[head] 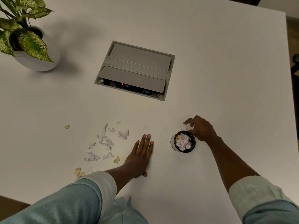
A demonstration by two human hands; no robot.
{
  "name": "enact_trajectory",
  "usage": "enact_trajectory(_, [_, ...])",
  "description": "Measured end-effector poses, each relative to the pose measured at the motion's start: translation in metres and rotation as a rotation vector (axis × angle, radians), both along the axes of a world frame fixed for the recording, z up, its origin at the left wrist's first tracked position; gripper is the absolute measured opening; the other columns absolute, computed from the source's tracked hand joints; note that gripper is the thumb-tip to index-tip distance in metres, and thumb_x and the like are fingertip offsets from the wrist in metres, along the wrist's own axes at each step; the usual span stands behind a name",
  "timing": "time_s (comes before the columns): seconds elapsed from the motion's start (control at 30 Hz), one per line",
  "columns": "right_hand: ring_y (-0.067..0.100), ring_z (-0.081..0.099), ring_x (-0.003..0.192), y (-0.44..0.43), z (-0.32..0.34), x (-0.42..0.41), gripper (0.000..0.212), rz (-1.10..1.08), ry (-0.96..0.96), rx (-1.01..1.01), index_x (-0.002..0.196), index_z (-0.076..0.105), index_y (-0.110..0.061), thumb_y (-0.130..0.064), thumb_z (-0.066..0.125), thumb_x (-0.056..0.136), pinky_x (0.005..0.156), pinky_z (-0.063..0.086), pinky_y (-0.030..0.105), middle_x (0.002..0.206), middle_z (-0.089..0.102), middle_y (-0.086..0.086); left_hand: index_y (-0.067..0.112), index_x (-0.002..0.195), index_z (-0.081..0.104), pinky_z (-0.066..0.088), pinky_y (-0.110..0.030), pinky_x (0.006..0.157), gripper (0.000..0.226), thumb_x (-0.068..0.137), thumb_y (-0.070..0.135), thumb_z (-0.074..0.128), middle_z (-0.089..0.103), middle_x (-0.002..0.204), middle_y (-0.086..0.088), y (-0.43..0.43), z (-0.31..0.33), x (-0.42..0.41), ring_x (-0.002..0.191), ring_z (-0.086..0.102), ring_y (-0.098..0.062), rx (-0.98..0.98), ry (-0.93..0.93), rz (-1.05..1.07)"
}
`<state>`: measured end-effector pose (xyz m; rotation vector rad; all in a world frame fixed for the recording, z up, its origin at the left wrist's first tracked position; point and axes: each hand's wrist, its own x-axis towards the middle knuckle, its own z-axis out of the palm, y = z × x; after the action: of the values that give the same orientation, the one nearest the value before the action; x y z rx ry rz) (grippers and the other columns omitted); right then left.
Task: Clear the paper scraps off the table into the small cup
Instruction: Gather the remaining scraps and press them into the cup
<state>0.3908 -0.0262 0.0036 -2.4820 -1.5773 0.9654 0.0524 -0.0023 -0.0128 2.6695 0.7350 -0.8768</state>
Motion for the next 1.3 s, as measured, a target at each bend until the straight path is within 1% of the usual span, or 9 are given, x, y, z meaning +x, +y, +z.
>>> enact_trajectory(0.2, [0.018,0.065,0.085,0.001,-0.006,-0.004,0.006,-0.013,-0.011,0.049,0.087,0.075,-0.026,-0.029,0.077,0.082,0.076,0.054,0.036,0.089,0.064,-0.006,-0.001,0.159,-0.023,0.0,-0.059,0.13,0.143,0.08,0.06,0.08,-0.04,0.16,-0.03,0.002,-0.001,0.0,0.15,-0.035,-0.049,-0.005,0.006,-0.005])
enact_trajectory(0.37, [0.018,0.069,0.079,-0.011,-0.005,-0.003,0.01,-0.278,0.054,0.182,0.084,0.076,-0.02,-0.021,0.084,0.078,0.078,0.056,0.038,0.081,0.072,-0.003,-0.001,0.158,-0.024,-0.003,-0.059,0.13,0.142,0.081,0.061,0.078,-0.04,0.16,-0.031,0.002,-0.001,0.0,0.149,-0.035,-0.05,0.001,0.016,-0.011])
enact_trajectory(0.53, [0.015,0.072,0.071,-0.016,0.025,-0.008,0.005,-0.493,0.111,0.385,0.088,0.077,-0.019,-0.02,0.079,0.084,0.076,0.059,0.037,0.074,0.075,-0.003,-0.003,0.158,-0.024,-0.002,-0.061,0.13,0.143,0.081,0.062,0.078,-0.04,0.159,-0.032,0.001,-0.002,0.001,0.149,-0.035,-0.051,-0.009,0.017,-0.007])
enact_trajectory(0.7, [0.009,0.071,0.068,-0.027,0.063,-0.038,0.003,-0.534,0.121,0.593,0.085,0.076,-0.023,-0.022,0.077,0.086,0.069,0.055,0.018,0.073,0.073,-0.009,-0.004,0.157,-0.024,0.0,-0.061,0.13,0.14,0.084,0.063,0.075,-0.039,0.159,-0.033,0.001,0.0,0.0,0.149,-0.034,-0.051,-0.005,0.014,-0.022])
enact_trajectory(0.73, [0.01,0.07,0.069,-0.03,0.068,-0.047,0.003,-0.534,0.131,0.605,0.085,0.075,-0.023,-0.021,0.077,0.086,0.069,0.054,0.018,0.075,0.073,-0.008,-0.004,0.157,-0.024,0.0,-0.061,0.13,0.14,0.084,0.063,0.075,-0.039,0.159,-0.033,0.001,0.001,0.0,0.149,-0.034,-0.052,-0.005,0.01,-0.026])
enact_trajectory(0.9, [0.012,0.066,0.074,-0.056,0.071,-0.089,0.003,-0.432,0.026,0.51,0.085,0.072,-0.025,-0.024,0.073,0.087,0.068,0.055,0.033,0.083,0.069,-0.01,-0.003,0.158,-0.023,0.0,-0.061,0.13,0.141,0.083,0.063,0.076,-0.038,0.16,-0.033,0.001,0.002,0.0,0.15,-0.032,-0.052,-0.008,0.007,-0.025])
enact_trajectory(1.1, [0.024,0.067,0.09,-0.075,0.059,-0.113,0.019,-0.341,-0.178,0.254,0.11,0.071,-0.025,-0.025,0.063,0.093,0.073,0.053,0.035,0.105,0.066,-0.003,-0.003,0.159,-0.021,0.004,-0.061,0.13,0.143,0.08,0.066,0.076,-0.035,0.162,-0.033,0.001,0.0,-0.003,0.152,-0.029,-0.051,0.004,-0.018,-0.029])
enact_trajectory(1.23, [0.023,0.064,0.098,-0.088,0.056,-0.124,0.018,-0.384,-0.2,0.335,0.11,0.071,-0.02,-0.022,0.062,0.094,0.077,0.056,0.04,0.105,0.065,-0.001,-0.003,0.159,-0.02,0.005,-0.06,0.13,0.145,0.078,0.066,0.078,-0.034,0.162,-0.032,0.001,-0.004,-0.005,0.153,-0.028,-0.051,0.002,-0.039,-0.023])
enact_trajectory(1.3, [0.023,0.063,0.1,-0.094,0.052,-0.134,0.017,-0.314,-0.222,0.373,0.108,0.07,-0.021,-0.026,0.066,0.093,0.084,0.052,0.039,0.105,0.068,-0.002,-0.002,0.159,-0.02,0.005,-0.06,0.13,0.145,0.078,0.065,0.079,-0.034,0.162,-0.032,0.001,-0.006,-0.005,0.153,-0.027,-0.051,0.002,-0.05,-0.016])
